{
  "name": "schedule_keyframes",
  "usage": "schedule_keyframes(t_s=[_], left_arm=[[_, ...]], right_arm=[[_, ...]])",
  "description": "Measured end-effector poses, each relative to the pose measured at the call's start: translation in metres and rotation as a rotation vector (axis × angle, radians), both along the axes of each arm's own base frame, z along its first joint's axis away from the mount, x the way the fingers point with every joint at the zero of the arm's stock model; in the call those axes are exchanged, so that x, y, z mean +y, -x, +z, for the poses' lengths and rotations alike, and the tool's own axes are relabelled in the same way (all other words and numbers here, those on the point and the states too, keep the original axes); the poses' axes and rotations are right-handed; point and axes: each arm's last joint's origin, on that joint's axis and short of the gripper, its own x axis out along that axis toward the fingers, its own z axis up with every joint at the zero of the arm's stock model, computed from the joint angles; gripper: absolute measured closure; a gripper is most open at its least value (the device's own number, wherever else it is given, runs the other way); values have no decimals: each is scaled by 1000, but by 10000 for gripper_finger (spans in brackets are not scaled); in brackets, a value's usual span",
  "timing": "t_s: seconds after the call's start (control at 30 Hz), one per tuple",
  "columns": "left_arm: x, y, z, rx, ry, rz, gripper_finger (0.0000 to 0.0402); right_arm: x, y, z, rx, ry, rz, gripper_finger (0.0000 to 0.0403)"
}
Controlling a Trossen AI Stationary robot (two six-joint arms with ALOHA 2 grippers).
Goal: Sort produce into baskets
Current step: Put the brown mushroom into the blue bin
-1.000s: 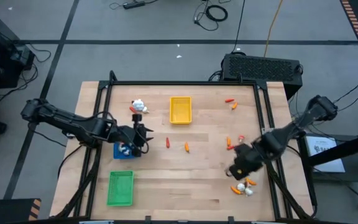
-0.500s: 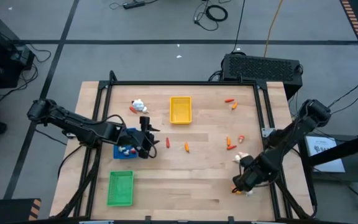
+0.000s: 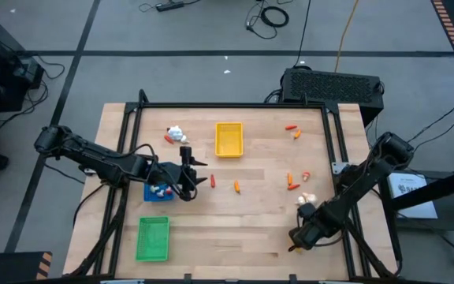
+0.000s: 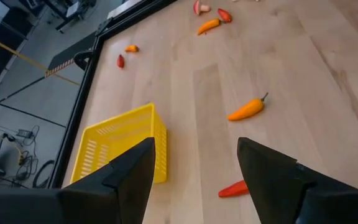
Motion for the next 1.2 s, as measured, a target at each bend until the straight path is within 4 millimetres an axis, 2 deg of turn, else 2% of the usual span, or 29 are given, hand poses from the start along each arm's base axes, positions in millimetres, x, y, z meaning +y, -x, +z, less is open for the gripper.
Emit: schedule_keyframes(t_s=[0.17,0.47,0.67,0.93,1.2], left_arm=[[0,0,0,-3,2,-2,166],[0,0,0,1,8,1,166],[0,0,0,2,7,2,166],[-1,0,0,7,27,-28,166],[-1,0,0,8,32,-35,166]], right_arm=[[-1,1,0,3,26,-16,205],[-1,2,0,6,27,-28,262],[2,4,0,-7,50,-35,280],[3,5,-2,0,54,-48,272],[10,2,-22,61,64,15,245]])
